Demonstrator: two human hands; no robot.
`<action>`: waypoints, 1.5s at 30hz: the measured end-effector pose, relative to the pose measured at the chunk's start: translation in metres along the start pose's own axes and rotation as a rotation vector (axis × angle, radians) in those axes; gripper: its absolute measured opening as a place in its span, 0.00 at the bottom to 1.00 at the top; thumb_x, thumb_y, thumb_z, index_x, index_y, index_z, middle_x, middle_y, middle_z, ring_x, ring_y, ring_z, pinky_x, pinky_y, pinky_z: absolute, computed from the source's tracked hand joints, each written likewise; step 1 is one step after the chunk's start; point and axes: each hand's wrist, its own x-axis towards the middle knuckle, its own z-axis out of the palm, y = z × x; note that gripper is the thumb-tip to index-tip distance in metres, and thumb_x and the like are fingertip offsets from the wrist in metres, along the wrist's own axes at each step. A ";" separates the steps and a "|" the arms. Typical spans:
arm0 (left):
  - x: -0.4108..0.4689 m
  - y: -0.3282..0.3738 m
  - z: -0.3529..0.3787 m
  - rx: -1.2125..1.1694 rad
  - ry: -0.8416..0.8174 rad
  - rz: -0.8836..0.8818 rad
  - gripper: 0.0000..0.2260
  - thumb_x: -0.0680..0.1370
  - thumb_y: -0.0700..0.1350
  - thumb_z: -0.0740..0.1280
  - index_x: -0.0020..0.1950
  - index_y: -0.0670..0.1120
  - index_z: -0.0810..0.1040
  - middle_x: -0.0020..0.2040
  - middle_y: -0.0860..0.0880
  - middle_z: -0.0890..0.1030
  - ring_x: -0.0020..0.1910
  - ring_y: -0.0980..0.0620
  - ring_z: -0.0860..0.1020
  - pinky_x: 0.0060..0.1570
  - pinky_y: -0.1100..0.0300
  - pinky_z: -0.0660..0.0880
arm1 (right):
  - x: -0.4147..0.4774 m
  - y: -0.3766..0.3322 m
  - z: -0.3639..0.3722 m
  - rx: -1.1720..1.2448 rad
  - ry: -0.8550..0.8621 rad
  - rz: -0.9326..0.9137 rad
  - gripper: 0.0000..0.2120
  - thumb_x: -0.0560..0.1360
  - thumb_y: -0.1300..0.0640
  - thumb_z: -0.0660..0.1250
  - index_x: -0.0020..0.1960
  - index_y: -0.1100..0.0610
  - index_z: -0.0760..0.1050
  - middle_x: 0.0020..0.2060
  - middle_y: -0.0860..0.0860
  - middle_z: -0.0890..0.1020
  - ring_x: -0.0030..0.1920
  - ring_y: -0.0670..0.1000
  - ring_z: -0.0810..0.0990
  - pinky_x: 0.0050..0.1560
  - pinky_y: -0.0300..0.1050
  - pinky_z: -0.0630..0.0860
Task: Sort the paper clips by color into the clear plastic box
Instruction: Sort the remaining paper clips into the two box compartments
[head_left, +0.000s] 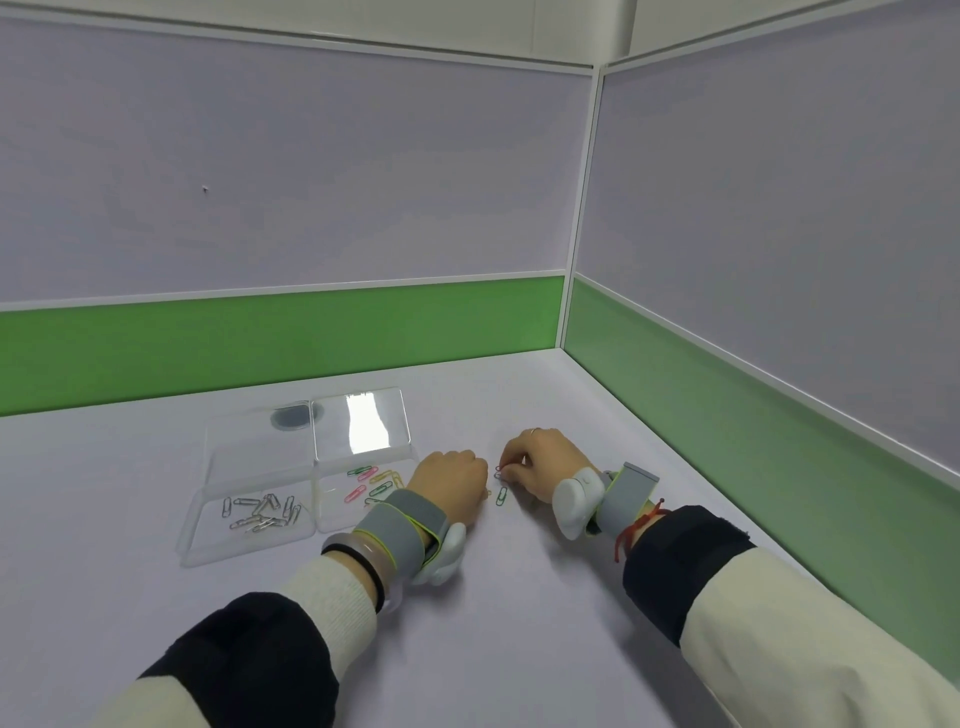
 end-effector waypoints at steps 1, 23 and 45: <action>0.000 0.000 0.001 0.003 0.001 0.000 0.14 0.82 0.45 0.55 0.63 0.41 0.72 0.61 0.42 0.76 0.60 0.41 0.75 0.57 0.52 0.70 | -0.001 0.000 -0.001 0.011 -0.019 -0.008 0.08 0.73 0.59 0.65 0.49 0.57 0.82 0.49 0.54 0.83 0.45 0.52 0.76 0.50 0.46 0.74; 0.008 0.004 -0.003 -0.258 -0.166 -0.155 0.13 0.79 0.38 0.56 0.62 0.37 0.70 0.62 0.38 0.75 0.60 0.39 0.75 0.57 0.52 0.73 | -0.003 -0.009 0.006 -0.209 -0.263 0.009 0.13 0.76 0.63 0.58 0.58 0.62 0.75 0.58 0.59 0.78 0.59 0.59 0.76 0.60 0.50 0.73; -0.018 -0.048 -0.029 -1.151 0.063 -0.229 0.07 0.75 0.32 0.62 0.42 0.43 0.75 0.32 0.48 0.78 0.20 0.63 0.78 0.21 0.71 0.71 | 0.008 -0.043 -0.007 0.756 -0.094 0.099 0.08 0.74 0.72 0.62 0.49 0.69 0.79 0.32 0.54 0.78 0.27 0.45 0.75 0.26 0.33 0.72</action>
